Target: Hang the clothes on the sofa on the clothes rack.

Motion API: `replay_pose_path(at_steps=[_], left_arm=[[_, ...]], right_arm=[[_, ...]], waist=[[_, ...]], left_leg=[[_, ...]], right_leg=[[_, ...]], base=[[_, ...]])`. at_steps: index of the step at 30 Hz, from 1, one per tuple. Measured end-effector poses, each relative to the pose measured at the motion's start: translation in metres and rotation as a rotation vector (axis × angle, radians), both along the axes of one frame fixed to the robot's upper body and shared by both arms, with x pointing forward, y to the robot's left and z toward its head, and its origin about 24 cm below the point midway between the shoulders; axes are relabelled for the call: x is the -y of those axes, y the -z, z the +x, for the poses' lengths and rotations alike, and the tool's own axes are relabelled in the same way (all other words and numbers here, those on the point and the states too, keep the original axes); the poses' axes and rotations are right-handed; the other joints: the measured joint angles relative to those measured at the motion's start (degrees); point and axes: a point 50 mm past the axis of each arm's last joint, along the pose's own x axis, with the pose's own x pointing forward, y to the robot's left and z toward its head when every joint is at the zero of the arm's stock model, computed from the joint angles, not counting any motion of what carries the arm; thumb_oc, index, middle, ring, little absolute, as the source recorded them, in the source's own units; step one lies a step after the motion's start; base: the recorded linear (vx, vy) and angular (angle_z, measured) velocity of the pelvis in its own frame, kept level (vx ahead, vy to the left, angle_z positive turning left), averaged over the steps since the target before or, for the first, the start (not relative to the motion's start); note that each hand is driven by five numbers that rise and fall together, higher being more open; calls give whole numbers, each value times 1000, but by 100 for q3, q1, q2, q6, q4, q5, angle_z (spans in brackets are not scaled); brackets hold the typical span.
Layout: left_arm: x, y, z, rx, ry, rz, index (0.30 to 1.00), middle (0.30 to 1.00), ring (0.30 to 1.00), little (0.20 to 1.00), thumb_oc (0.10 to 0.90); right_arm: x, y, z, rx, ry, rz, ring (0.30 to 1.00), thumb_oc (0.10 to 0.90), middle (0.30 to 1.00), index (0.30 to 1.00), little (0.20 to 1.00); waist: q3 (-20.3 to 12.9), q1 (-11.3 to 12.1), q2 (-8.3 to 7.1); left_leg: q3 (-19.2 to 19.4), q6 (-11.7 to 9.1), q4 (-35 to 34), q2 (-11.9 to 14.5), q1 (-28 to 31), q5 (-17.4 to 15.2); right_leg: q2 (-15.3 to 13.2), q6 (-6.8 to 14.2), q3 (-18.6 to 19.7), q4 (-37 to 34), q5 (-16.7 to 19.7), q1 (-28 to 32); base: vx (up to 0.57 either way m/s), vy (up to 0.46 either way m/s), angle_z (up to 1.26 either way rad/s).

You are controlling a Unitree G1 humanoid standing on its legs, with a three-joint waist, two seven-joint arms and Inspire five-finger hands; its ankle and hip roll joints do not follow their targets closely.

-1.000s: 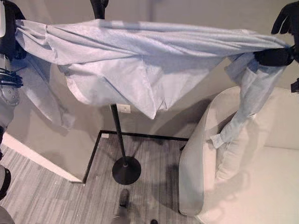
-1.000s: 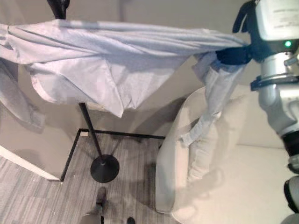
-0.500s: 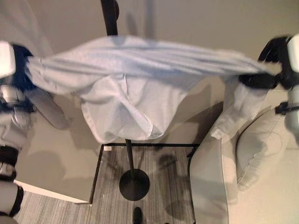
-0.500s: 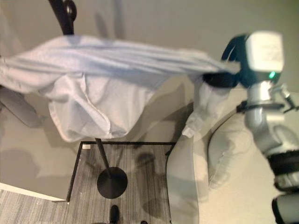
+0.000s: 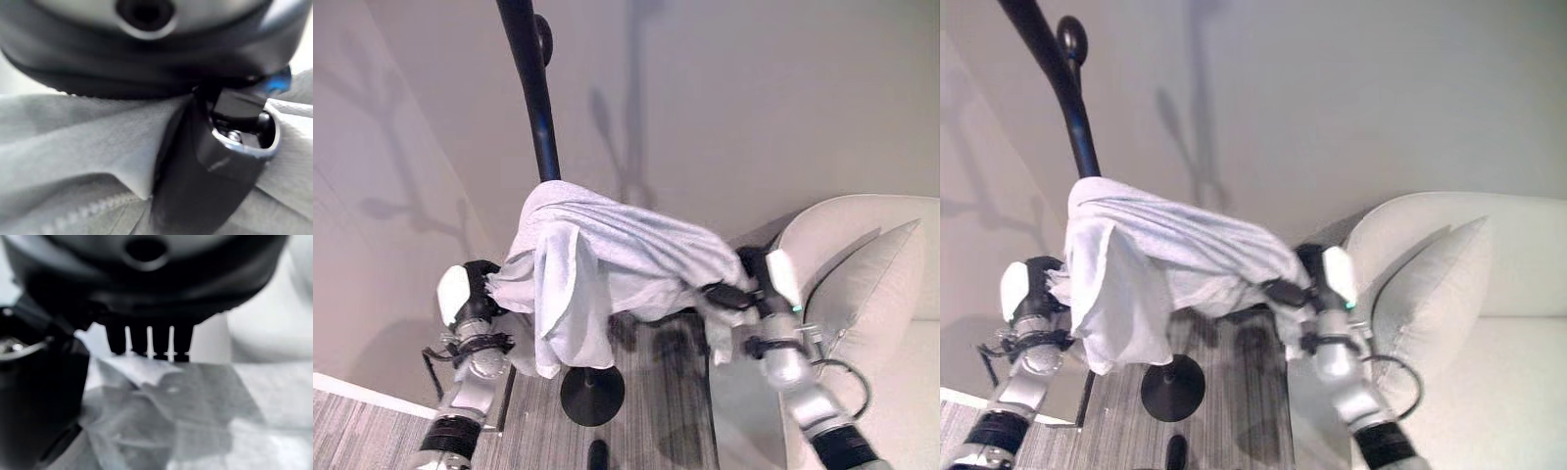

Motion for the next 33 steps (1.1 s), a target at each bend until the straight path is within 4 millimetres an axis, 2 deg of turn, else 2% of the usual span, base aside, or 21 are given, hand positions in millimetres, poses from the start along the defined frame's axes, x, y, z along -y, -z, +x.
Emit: replay_pose_path(at_steps=[1,3,6,7,8,9,10,11,12,16,18,21,23,28,33], left_arm=[[7,4,-2,7,-5,-68,300,300,300,300,400],[39,19,-5,-3,27,-288,300,300,300,300,400],[75,34,-9,-44,80,-525,300,300,300,300,400],[79,36,-9,-45,69,-574,300,300,300,300,400],[80,37,-10,-53,80,-584,300,300,300,300,400],[87,39,-11,-66,120,-620,300,300,300,300,400],[87,39,-11,-69,131,-638,324,324,324,324,416],[88,42,-12,-79,133,-690,822,822,822,822,748],[87,44,-12,-84,125,-716,900,900,900,900,800],[78,45,-14,-77,93,-747,900,900,900,900,800],[67,47,-17,-74,66,-772,900,900,900,900,800],[54,51,-24,-76,29,-782,900,900,900,900,800],[50,56,-31,-94,47,-795,900,900,900,900,800],[43,72,-54,-174,67,-805,900,900,900,900,800],[28,88,-84,-241,43,-831,900,900,900,900,800]], right_arm=[[-14,8,-3,-38,-32,55,300,400,300,300,300],[-54,33,-13,-192,-134,231,300,400,300,300,300],[-91,52,-24,-347,-218,385,300,400,300,300,300],[-98,55,-27,-382,-241,410,474,516,474,474,474],[-102,58,-30,-406,-260,426,900,800,900,900,900],[-108,60,-32,-441,-279,470,900,800,900,900,900],[-107,62,-33,-466,-279,496,900,800,900,900,900],[-106,63,-32,-489,-281,546,900,800,900,900,900],[-103,62,-31,-492,-274,560,900,800,900,900,900],[-79,60,-22,-467,-211,556,900,800,900,900,900],[-52,54,-16,-423,-168,519,900,800,900,900,900],[-20,35,-7,-338,-138,459,900,800,900,900,900],[-6,20,-6,-291,-189,384,900,800,900,900,900],[18,-5,-6,-248,-288,268,900,800,900,900,900],[27,-15,-14,-276,-392,212,900,800,900,900,900]], waist=[[-4,-14,-5],[-6,3,-8],[-5,13,1],[-6,35,5],[-8,61,9],[-14,122,22],[-19,134,30],[-30,151,58],[-38,148,73],[-58,146,105],[-65,140,117],[-75,125,112],[-78,123,115],[-106,69,74],[-123,-16,47]], left_leg=[[-14,-19,-2,1,9,15],[-67,-27,-1,1,16,23],[-105,-38,1,7,-12,47],[-124,-42,0,8,-17,50],[-135,-46,1,10,-19,53],[-167,-54,0,12,-24,58],[-169,-56,0,14,-29,57],[-196,-57,-1,14,-52,56],[-199,-57,-1,16,-54,56],[-212,-57,-2,16,-54,58],[-220,-57,-2,16,-55,59],[-216,-57,-1,27,-51,62],[-210,-57,-1,33,-44,62],[-168,-60,-2,61,-32,63],[-84,-49,-6,84,-32,49]], right_leg=[[3,0,-3,-1,2,17],[15,-1,-25,0,2,36],[31,-10,-68,0,-3,25],[36,-11,-87,0,-4,27],[39,-10,-107,0,-4,30],[44,-11,-141,0,-4,31],[45,-14,-143,0,-6,30],[53,-19,-157,1,-9,21],[55,-19,-156,1,-9,21],[57,-27,-158,1,-3,26],[57,-32,-163,1,1,25],[66,-38,-162,1,6,26],[68,-39,-159,2,7,29],[81,-38,-147,2,7,26],[83,-38,-112,2,9,1]], base=[[12,-21,7],[-6,-35,9],[-12,-18,9],[-10,-17,9],[-6,-12,10],[7,-7,9],[16,-13,11],[22,-15,8],[18,-10,6],[16,-11,0],[19,-15,0],[13,-11,-1],[35,-23,-3],[13,-3,-2],[15,6,-7]])
